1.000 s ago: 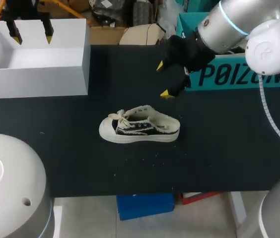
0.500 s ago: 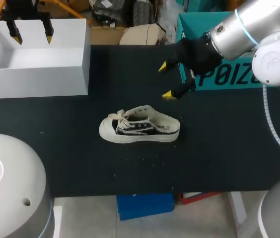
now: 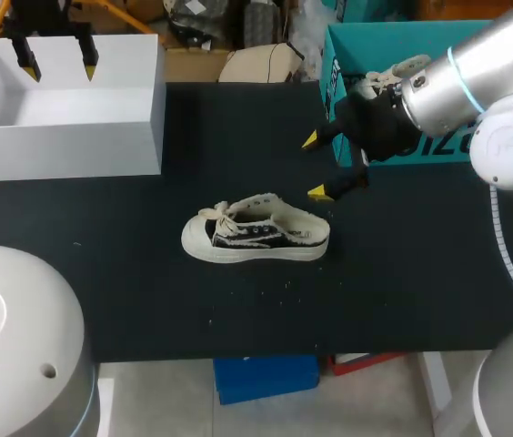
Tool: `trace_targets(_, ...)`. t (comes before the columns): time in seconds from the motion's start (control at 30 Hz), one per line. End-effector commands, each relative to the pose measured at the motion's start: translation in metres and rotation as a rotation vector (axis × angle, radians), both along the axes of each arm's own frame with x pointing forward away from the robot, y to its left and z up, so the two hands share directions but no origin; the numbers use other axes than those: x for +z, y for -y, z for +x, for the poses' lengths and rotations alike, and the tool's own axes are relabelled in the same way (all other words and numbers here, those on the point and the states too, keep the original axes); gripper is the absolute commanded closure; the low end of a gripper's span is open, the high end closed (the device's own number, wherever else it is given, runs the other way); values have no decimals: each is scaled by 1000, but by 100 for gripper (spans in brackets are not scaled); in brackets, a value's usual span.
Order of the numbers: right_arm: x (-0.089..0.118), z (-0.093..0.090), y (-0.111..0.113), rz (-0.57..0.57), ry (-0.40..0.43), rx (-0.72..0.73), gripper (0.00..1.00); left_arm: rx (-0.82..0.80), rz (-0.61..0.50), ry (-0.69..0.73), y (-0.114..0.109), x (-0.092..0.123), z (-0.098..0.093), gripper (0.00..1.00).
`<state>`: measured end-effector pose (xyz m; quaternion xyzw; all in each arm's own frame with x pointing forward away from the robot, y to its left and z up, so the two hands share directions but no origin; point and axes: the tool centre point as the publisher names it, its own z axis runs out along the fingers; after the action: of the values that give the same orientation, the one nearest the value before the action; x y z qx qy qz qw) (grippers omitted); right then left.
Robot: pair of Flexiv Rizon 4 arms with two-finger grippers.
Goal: Take the shoe out of the shoebox, open the shoe tongue, remove and reinsert the insole, then place the shoe into the shoebox
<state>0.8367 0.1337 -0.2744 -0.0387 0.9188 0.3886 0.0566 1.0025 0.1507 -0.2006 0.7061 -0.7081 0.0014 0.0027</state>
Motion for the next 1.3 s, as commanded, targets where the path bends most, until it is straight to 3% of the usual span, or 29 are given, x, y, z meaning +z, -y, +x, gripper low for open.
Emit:
trace_targets(0.03, -27, -1, 4, 67, 5, 2, 0, 2, 3, -2, 1, 0, 0, 0)
trace_targets(0.5, -86, -3, 11, 146, -16, -38, 0, 2, 3, -2, 1, 0, 0, 0)
trace_targets(1.3, -133, -19, 3, 243, -79, -100, 0, 2, 3, -2, 1, 0, 0, 0)
